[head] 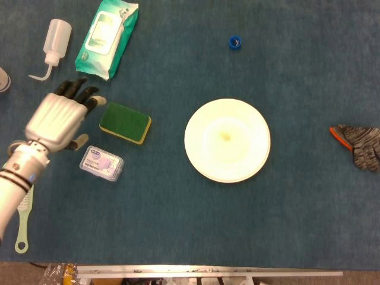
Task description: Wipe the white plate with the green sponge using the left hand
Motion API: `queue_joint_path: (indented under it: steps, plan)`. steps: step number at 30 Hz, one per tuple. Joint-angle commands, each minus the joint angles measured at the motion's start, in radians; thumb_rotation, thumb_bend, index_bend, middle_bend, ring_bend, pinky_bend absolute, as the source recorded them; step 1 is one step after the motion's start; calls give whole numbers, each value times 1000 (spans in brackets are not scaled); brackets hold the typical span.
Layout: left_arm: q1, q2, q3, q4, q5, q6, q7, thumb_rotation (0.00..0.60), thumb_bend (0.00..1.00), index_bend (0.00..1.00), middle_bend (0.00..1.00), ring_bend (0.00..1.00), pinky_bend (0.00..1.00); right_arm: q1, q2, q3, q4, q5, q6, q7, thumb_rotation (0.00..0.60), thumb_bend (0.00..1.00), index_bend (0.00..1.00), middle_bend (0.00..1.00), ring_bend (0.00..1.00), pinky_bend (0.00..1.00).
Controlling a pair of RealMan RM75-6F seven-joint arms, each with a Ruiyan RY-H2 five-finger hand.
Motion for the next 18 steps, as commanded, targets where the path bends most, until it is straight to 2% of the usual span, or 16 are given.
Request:
queue_joint_path:
  steps: [1, 9, 18]
  plan:
    - [-37, -40, 3, 36, -49, -39, 39, 600, 256, 183, 107, 14, 89, 0, 0, 0, 3, 2, -1, 2, 600, 388, 389, 394, 224, 449]
    - [-79, -103, 18, 104, -113, -67, 85, 600, 256, 182, 104, 14, 88, 0, -1, 3, 13, 11, -6, 6, 600, 388, 389, 394, 224, 449]
    - [-127, -165, 32, 157, -230, -91, 173, 600, 256, 172, 97, 14, 89, 2, -5, 6, 27, 17, -14, 16, 600, 388, 389, 394, 224, 449]
